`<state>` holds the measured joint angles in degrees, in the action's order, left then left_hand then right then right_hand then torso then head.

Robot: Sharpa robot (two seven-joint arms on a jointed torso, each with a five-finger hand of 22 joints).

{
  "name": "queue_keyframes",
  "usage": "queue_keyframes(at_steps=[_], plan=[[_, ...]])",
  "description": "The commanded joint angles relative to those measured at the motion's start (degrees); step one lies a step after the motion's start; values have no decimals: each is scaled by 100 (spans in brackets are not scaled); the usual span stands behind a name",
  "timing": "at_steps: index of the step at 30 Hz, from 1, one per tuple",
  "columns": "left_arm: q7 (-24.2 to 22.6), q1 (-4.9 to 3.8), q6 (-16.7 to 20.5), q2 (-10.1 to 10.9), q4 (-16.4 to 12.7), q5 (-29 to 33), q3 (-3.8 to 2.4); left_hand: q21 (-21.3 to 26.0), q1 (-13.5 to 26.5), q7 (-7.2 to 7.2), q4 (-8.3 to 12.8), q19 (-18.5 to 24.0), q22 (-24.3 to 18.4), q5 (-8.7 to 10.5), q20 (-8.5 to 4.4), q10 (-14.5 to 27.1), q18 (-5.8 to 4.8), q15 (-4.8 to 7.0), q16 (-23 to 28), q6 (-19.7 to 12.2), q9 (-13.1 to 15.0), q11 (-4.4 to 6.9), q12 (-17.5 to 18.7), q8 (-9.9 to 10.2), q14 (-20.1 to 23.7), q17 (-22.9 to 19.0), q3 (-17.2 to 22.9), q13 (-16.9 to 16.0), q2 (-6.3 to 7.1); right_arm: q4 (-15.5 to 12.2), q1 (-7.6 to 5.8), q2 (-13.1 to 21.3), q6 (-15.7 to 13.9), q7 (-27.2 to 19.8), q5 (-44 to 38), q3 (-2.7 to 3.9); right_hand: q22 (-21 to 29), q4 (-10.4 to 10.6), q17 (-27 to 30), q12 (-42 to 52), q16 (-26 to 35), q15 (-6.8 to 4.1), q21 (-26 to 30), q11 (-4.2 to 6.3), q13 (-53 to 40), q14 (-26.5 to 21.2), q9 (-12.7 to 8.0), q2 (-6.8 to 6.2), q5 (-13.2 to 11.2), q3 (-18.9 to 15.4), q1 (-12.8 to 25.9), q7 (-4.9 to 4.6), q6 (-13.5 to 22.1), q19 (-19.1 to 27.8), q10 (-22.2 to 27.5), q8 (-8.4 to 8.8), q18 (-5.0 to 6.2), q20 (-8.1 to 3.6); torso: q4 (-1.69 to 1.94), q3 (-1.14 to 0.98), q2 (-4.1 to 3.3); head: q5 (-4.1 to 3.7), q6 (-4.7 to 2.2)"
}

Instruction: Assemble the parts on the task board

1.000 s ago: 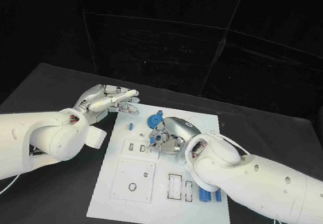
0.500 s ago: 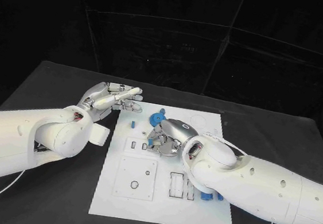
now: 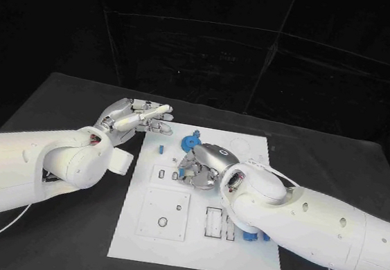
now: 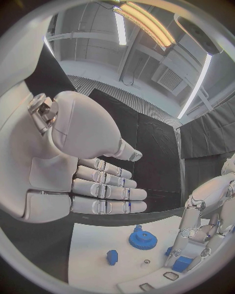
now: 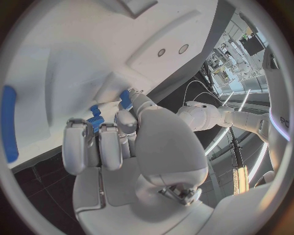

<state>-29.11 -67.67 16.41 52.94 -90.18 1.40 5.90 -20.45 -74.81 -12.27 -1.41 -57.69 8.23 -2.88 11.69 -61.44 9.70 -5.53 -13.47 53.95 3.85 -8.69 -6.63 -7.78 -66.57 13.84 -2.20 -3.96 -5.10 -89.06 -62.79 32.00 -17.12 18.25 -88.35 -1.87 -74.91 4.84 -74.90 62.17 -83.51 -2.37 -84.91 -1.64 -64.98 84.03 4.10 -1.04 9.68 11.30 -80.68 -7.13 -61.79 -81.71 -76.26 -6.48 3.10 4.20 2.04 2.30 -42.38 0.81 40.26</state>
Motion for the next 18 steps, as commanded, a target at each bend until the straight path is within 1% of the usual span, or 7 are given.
queue_keyframes(at_steps=[1,4,7,9,18], plan=[[14,-10,-77,-6,-10,10,-4,24,-26,5,31,-38,-4,7,-4,-30,74,2,38,26,-6,-11,28,33,-28,7,9,6,-34,11,24,5,359,121,-75,-28,-326,24,-333,-126,33,23,16,-17,91,349,-16,-52,47,18,131,36,-26,25,101,33,-39,12,2,1,-1,1,9],[15,-10,-78,-4,-11,10,-4,24,-26,5,31,-38,-4,7,-4,-30,74,2,38,26,-6,-11,28,33,-28,7,9,6,-34,4,26,2,394,139,-101,-28,-296,45,-323,-231,43,42,33,-42,176,345,-28,-145,97,12,216,6,56,49,165,84,-32,26,2,1,-1,1,9],[16,-10,-78,0,-12,10,-4,24,-26,5,31,-38,-4,7,-4,-30,74,2,38,26,-6,-11,28,33,-28,7,9,6,-34,-1,28,1,401,161,-127,-28,-276,66,-331,-327,44,66,46,-69,254,344,-32,-237,240,7,297,-27,142,64,223,136,-28,48,3,1,0,2,14],[17,-10,-78,1,-12,10,-4,24,-26,5,31,-38,-4,7,-4,-30,74,2,38,26,-6,-11,28,33,-28,7,9,6,-34,-2,28,0,392,177,-139,-28,-266,75,-331,-373,46,76,52,-81,292,344,-33,-274,292,4,330,-41,181,73,251,159,-25,57,2,1,1,4,16],[20,-10,-79,5,-11,10,-4,24,-26,5,31,-38,-4,7,-4,-30,74,2,38,26,-6,-11,28,33,-28,7,9,6,-34,-2,30,1,289,231,-186,-28,-238,90,-325,-528,56,101,69,-110,428,340,-35,-358,356,8,394,-73,291,94,347,216,-19,83,-1,-2,-1,1,16]])
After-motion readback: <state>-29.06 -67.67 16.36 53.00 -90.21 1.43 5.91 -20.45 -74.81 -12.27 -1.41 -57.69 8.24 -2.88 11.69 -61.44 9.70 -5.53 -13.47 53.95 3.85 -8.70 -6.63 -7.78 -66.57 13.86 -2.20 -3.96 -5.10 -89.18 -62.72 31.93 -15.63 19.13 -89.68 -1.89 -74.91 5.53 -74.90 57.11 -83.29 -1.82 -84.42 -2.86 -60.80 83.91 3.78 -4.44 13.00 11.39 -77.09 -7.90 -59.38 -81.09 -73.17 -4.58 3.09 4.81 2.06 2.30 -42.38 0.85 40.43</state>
